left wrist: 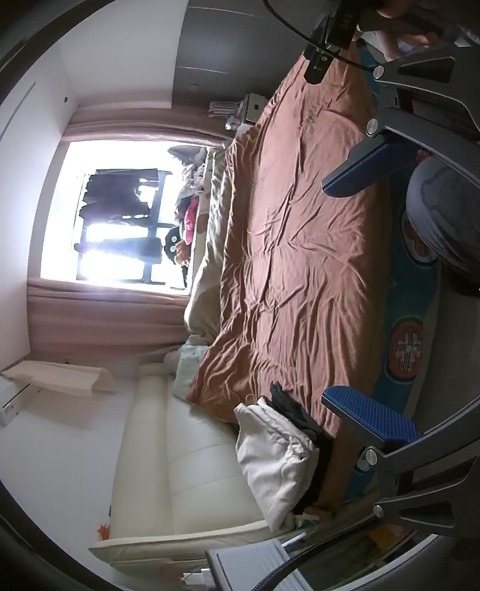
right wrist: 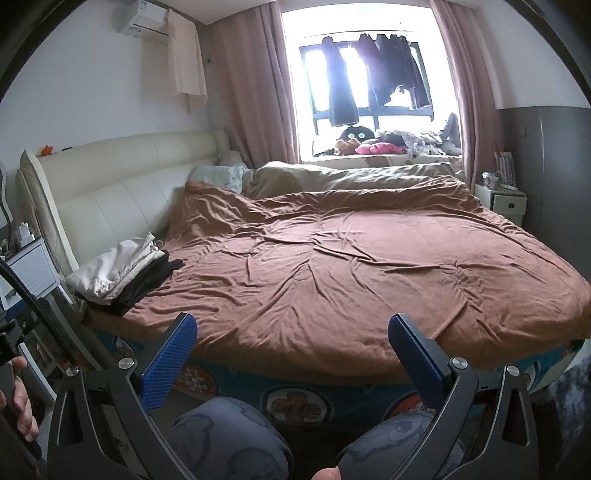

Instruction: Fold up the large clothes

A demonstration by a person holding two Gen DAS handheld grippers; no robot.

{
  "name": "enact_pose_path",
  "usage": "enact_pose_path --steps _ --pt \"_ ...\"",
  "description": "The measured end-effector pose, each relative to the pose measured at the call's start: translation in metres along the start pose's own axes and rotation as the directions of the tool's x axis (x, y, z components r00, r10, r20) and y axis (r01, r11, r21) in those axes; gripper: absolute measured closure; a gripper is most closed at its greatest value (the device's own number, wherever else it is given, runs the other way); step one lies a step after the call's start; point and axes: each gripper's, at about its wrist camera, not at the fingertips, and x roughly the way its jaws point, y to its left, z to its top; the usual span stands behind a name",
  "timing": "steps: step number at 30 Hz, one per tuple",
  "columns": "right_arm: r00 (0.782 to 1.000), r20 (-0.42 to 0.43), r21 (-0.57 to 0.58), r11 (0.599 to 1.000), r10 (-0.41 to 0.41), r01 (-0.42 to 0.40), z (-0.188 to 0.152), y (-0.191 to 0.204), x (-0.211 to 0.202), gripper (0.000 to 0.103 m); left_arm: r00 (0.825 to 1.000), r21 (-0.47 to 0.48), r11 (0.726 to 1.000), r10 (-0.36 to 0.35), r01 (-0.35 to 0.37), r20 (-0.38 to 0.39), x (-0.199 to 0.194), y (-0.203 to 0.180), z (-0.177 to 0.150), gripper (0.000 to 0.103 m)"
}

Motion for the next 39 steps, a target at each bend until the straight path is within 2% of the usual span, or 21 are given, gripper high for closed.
enact_pose_path --steps 39 --pt "1.000 0.015 -0.008 1.000 0.008 -0.007 0.000 0.001 -0.013 0.000 0.999 -0.016 1.000 -0.002 0.003 0.042 -0.018 0.005 0.006 0.001"
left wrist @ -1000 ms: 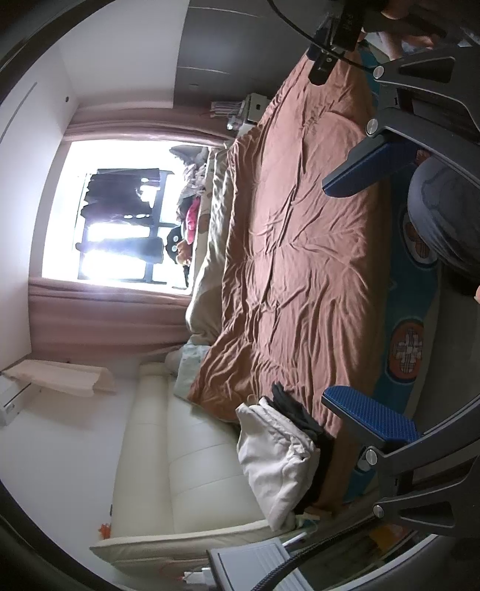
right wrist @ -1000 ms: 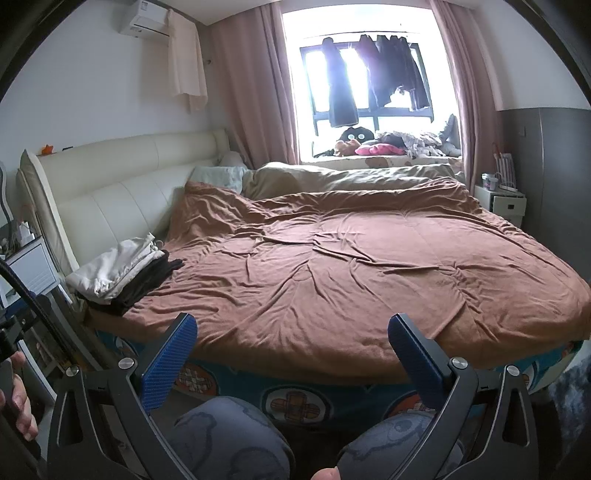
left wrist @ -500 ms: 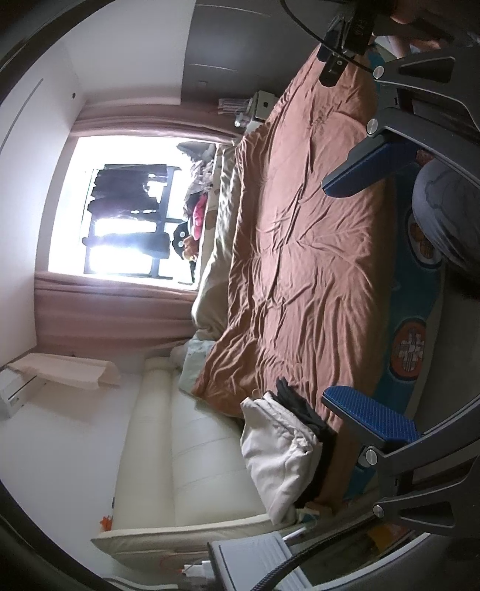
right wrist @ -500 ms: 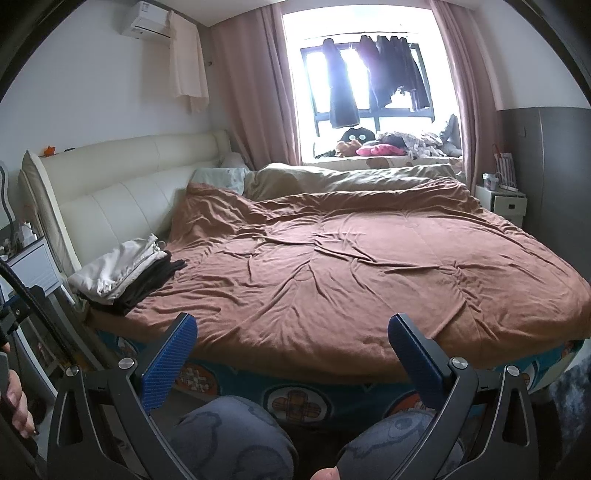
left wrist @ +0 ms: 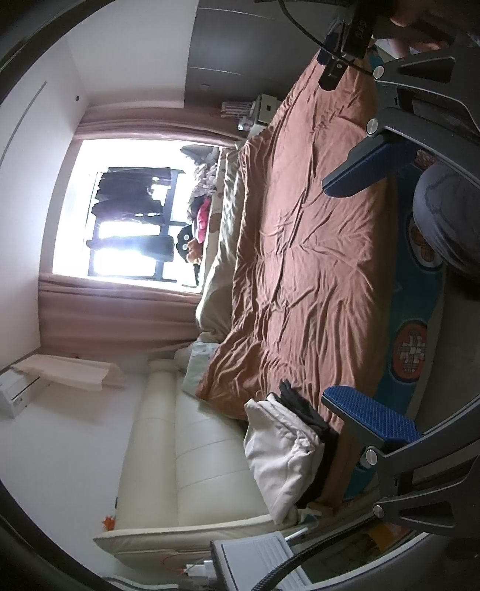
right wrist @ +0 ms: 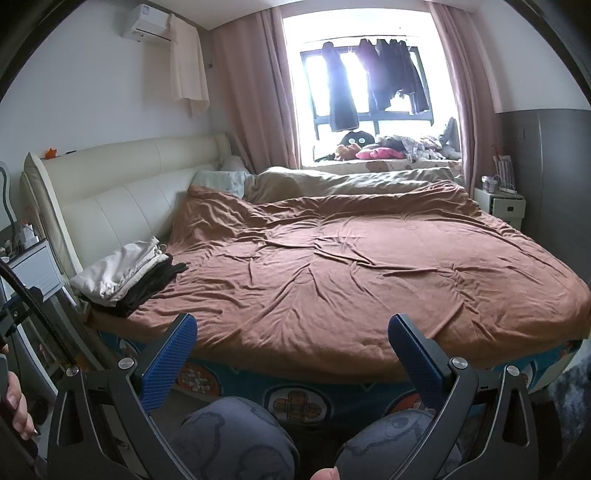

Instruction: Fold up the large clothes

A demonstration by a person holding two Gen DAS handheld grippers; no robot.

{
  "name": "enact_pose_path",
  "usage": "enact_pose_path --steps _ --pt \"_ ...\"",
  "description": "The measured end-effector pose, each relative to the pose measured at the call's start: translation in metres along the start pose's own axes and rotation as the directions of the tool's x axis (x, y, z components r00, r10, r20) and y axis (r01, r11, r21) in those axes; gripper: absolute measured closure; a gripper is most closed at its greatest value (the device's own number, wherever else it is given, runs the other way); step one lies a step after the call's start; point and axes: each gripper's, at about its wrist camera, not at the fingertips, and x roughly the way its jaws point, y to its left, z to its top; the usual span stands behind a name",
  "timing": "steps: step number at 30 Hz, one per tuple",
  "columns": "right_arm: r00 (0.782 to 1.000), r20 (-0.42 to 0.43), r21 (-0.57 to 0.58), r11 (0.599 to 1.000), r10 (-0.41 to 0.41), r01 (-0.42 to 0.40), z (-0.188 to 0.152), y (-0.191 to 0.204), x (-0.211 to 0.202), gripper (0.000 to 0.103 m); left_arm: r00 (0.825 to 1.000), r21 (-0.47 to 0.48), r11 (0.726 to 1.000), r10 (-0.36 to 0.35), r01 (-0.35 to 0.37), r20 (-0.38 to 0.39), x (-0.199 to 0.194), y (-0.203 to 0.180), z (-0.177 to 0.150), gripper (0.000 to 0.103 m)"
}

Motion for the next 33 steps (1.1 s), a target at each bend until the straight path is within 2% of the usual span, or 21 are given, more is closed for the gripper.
enact_pose_path --steps 33 --pt "1.000 -0.007 0.010 1.000 -0.004 0.004 0.0004 0.0019 0.0026 0.000 1.000 0.015 1.000 0.002 -0.002 0.008 -0.0069 -0.0092 -0.0010 0.001"
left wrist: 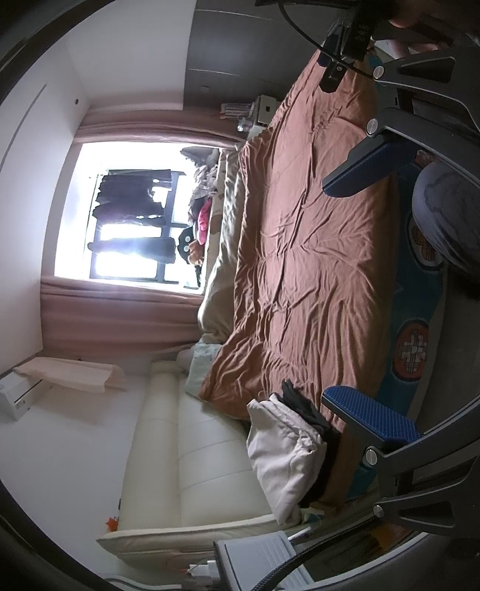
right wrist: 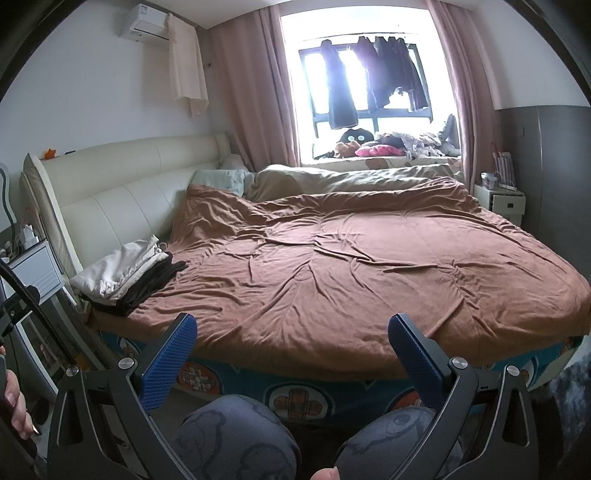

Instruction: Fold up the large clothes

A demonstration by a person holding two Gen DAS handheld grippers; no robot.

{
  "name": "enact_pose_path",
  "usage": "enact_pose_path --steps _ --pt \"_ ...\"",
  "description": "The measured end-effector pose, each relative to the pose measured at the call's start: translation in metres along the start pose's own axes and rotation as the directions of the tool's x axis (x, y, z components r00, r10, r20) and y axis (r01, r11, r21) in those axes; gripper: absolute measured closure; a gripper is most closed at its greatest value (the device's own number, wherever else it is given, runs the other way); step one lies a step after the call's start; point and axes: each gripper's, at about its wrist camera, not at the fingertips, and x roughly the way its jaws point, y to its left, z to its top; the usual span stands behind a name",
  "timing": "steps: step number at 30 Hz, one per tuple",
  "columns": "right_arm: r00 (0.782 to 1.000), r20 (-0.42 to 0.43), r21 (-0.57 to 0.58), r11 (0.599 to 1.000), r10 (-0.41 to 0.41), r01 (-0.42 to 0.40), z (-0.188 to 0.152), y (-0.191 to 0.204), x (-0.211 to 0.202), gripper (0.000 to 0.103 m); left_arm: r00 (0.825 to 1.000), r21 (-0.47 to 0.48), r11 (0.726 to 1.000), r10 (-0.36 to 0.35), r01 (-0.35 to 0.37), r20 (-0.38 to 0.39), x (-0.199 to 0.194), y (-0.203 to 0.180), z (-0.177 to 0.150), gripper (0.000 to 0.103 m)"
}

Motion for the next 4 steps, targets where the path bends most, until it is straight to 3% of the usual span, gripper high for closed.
enact_pose_path --steps 4 --pt "1.000 0.002 -0.006 1.000 0.000 0.000 -0.0010 0.0027 -0.0021 0.000 1.000 -0.003 1.000 0.004 -0.004 0.006 -0.0039 -0.0001 0.0002 0.000"
